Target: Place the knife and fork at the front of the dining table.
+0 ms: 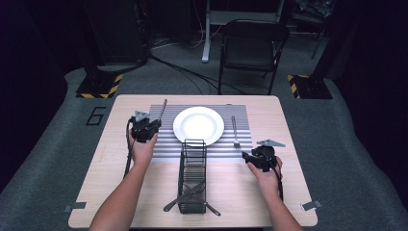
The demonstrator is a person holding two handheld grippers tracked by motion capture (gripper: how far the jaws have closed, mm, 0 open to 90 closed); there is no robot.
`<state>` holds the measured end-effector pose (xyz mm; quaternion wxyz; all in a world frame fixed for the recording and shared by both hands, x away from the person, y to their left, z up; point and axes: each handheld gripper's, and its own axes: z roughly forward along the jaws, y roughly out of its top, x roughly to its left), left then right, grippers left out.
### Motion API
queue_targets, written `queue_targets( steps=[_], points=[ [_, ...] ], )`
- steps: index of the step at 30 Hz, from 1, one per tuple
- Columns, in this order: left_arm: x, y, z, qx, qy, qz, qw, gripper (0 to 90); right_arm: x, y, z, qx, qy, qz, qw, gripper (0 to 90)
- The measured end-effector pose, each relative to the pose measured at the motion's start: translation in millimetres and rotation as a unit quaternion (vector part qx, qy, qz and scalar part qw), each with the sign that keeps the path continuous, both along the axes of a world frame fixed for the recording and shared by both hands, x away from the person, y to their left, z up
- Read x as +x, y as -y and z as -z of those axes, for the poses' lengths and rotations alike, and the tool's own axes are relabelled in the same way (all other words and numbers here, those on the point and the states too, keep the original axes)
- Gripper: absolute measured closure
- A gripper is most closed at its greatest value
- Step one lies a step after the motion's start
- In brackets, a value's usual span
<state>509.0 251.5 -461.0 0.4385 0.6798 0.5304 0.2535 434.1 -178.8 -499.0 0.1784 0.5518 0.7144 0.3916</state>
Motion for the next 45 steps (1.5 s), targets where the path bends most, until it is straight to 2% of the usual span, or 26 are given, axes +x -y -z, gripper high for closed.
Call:
queue_targets(
  steps=[4,5,10,11,14,17,19,25,29,31,36,43,44,45],
  points=[
    [7.0,8.1,-1.0,0.012,-0.009,-0.013,0.9998,82.5,-0.2,-0.4,-0.2,0.002,0.000,-0.001,1.0000,50.9],
    [9.0,9.8,-1.8,0.019,-0.017,-0.016,0.9995,82.5,-0.3,-0.5,-0.3,0.002,-0.001,-0.001,1.0000,51.0],
    [16.5,18.0,-3.0,0.022,-0.030,-0.038,0.9986,82.5,-0.5,-0.5,-0.8,0.002,0.003,-0.003,1.0000,51.0],
    [18.1,19.5,-2.3,0.019,-0.028,-0.046,0.9984,82.4,-0.5,-0.3,-0.9,0.001,0.003,-0.001,1.0000,51.0],
    [24.5,22.1,-2.4,0.014,-0.041,-0.061,0.9972,82.4,-0.2,0.7,-0.9,0.002,0.006,-0.003,1.0000,51.0],
    [30.7,22.5,-2.5,0.009,-0.050,-0.065,0.9966,82.5,-0.6,1.1,-1.8,0.004,0.006,-0.002,1.0000,51.0],
    [33.7,21.9,-1.6,0.004,-0.049,-0.072,0.9962,82.5,-0.9,1.6,-2.5,0.005,0.009,-0.002,1.0000,51.0],
    [44.9,22.2,2.0,0.001,-0.072,-0.091,0.9933,82.4,-0.6,1.9,-2.0,0.007,0.007,-0.002,0.9999,51.0],
    [52.7,24.5,7.3,-0.011,-0.087,-0.107,0.9903,82.4,-0.6,1.8,-2.6,0.007,0.009,-0.003,0.9999,51.0],
    [55.2,25.5,10.2,-0.011,-0.097,-0.112,0.9890,82.4,-0.7,2.2,-2.7,0.009,0.008,-0.002,0.9999,51.0],
    [61.1,26.5,18.1,-0.010,-0.106,-0.116,0.9875,82.4,-0.6,2.2,-2.2,0.008,0.009,-0.002,0.9999,51.0],
    [68.3,28.7,31.8,-0.018,-0.129,-0.127,0.9832,82.4,-1.6,0.7,-2.4,0.005,0.010,-0.004,0.9999,51.0],
    [69.3,29.7,33.8,-0.021,-0.133,-0.133,0.9820,82.4,-1.6,0.6,-2.1,0.004,0.010,-0.004,0.9999,51.0],
    [69.3,29.7,33.8,-0.021,-0.133,-0.133,0.9820,82.4,-1.6,0.6,-2.1,0.004,0.010,-0.004,0.9999,51.0]
  ],
)
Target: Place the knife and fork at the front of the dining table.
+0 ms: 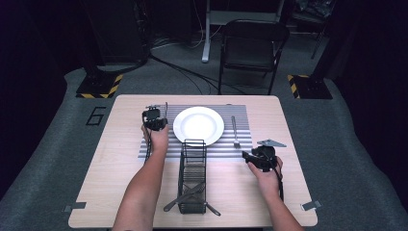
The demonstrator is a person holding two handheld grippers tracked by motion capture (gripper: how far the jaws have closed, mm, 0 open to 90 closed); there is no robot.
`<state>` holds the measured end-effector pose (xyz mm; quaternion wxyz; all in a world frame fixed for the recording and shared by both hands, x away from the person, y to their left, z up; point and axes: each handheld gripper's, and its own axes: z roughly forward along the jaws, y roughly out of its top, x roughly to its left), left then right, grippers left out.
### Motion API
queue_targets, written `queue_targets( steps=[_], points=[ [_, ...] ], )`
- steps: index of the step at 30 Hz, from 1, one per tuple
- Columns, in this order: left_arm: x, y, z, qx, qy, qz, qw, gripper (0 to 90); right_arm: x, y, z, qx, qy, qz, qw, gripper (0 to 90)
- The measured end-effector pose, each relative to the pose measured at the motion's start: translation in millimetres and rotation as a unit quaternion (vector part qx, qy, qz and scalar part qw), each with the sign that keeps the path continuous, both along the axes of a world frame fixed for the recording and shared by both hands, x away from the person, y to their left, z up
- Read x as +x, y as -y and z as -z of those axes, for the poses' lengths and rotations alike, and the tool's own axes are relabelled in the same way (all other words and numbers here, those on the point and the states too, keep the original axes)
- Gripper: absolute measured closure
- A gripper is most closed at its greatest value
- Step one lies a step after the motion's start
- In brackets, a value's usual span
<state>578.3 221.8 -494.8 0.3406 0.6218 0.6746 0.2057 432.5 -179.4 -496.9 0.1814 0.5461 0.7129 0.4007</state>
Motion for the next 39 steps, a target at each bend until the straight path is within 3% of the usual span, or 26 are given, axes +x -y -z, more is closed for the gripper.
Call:
queue_targets(
  steps=[15,33,39],
  points=[
    [6.7,0.8,14.7,0.017,-0.024,0.001,0.9996,82.3,0.2,-2.0,1.5,0.002,0.000,-0.002,1.0000,51.0],
    [7.2,-2.6,15.1,0.024,-0.014,0.012,0.9995,81.3,0.4,-3.8,2.2,-0.004,0.003,-0.007,1.0000,51.0],
    [7.1,-5.5,16.5,0.031,-0.018,0.016,0.9992,75.5,0.7,-3.9,2.5,-0.002,0.001,-0.005,1.0000,51.0]
  ],
)
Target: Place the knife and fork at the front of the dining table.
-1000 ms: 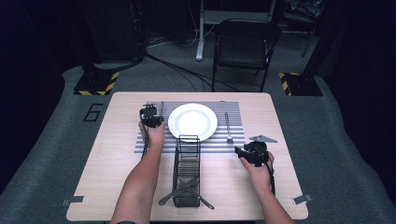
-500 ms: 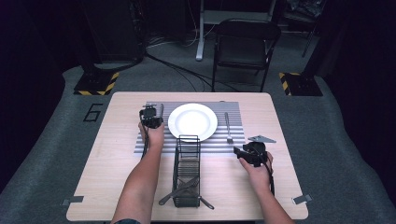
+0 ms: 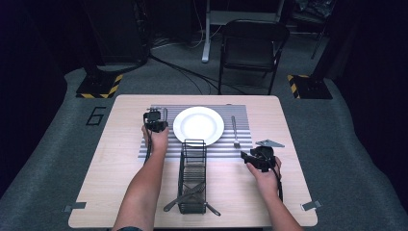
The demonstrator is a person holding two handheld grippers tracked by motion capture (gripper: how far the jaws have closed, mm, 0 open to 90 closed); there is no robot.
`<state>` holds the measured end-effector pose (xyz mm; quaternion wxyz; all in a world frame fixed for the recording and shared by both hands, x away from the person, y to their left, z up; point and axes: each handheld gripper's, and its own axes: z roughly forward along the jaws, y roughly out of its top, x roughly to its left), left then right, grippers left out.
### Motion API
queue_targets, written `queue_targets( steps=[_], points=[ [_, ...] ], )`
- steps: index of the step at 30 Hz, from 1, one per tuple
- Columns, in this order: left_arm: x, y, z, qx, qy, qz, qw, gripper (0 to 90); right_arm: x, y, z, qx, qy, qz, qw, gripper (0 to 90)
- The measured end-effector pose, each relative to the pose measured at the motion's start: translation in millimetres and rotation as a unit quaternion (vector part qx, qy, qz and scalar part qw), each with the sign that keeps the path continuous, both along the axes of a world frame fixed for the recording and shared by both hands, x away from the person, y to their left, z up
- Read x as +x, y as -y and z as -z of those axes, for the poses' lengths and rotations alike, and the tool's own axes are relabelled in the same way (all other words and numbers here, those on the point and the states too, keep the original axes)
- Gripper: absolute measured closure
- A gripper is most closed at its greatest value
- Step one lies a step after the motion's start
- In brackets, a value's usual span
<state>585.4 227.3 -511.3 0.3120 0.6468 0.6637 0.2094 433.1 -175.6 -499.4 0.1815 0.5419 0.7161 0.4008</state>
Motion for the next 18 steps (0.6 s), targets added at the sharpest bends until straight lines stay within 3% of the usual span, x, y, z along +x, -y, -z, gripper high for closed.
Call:
queue_targets(
  steps=[13,18],
  points=[
    [-8.8,-17.8,-16.7,0.024,0.011,0.011,0.9996,65.4,0.3,0.5,-1.2,-0.002,0.003,-0.003,1.0000,51.1],
    [-16.7,-26.2,-26.1,0.009,0.016,0.019,0.9996,60.2,-0.2,2.5,-2.4,-0.004,0.009,-0.006,0.9999,51.1]
  ],
)
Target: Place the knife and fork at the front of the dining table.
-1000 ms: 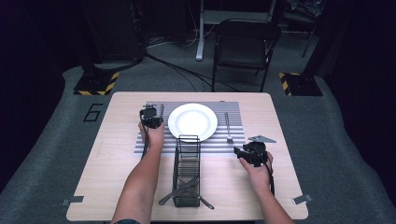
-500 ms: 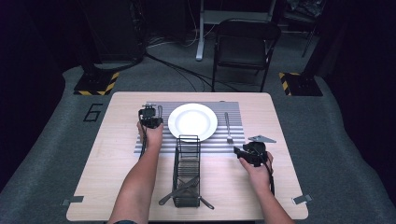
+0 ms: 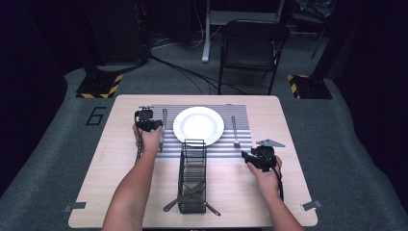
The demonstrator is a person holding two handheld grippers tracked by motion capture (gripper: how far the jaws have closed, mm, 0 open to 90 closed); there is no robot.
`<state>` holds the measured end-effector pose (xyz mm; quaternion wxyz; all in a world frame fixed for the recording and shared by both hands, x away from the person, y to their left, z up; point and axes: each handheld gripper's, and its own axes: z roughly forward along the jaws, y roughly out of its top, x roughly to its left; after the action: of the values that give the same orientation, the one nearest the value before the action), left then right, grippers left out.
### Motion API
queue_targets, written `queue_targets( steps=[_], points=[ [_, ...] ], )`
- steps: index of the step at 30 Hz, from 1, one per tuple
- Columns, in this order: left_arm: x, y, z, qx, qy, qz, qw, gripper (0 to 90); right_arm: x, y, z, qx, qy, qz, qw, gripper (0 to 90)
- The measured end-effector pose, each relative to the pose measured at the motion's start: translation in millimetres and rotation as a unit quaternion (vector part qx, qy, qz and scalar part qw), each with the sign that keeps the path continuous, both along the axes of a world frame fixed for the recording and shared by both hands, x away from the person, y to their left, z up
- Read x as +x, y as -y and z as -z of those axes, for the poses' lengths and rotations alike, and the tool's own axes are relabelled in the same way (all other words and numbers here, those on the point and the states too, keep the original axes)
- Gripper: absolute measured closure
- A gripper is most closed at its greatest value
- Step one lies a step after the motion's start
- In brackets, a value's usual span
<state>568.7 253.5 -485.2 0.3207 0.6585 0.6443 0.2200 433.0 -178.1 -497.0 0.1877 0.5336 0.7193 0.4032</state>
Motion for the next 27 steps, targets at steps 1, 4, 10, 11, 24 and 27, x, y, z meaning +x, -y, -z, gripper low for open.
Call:
queue_targets(
  steps=[1,4,10,11,24,27],
  points=[
    [-1.7,-1.2,-2.0,0.000,0.001,0.002,1.0000,59.4,-0.2,0.2,-0.2,0.000,0.001,0.000,1.0000,51.1],
    [-4.5,-2.9,-6.8,0.001,0.006,0.007,1.0000,56.6,-1.4,1.0,-0.9,-0.006,0.003,0.000,1.0000,51.1],
    [-7.4,2.7,-13.7,-0.011,0.027,0.019,0.9994,48.6,-3.3,3.8,-1.8,-0.007,0.005,0.005,0.9999,51.0],
    [-8.0,4.1,-14.2,-0.010,0.027,0.023,0.9993,47.8,-3.5,4.2,-1.8,-0.007,0.004,0.005,1.0000,51.0],
    [-24.0,14.6,-34.0,-0.001,0.033,0.084,0.9959,43.8,-6.9,3.4,-3.6,-0.006,0.007,0.011,0.9999,50.0],
    [-31.0,12.8,-41.0,-0.005,0.037,0.095,0.9948,43.4,-6.4,3.8,-2.8,-0.007,0.004,0.008,0.9999,50.0]
  ],
)
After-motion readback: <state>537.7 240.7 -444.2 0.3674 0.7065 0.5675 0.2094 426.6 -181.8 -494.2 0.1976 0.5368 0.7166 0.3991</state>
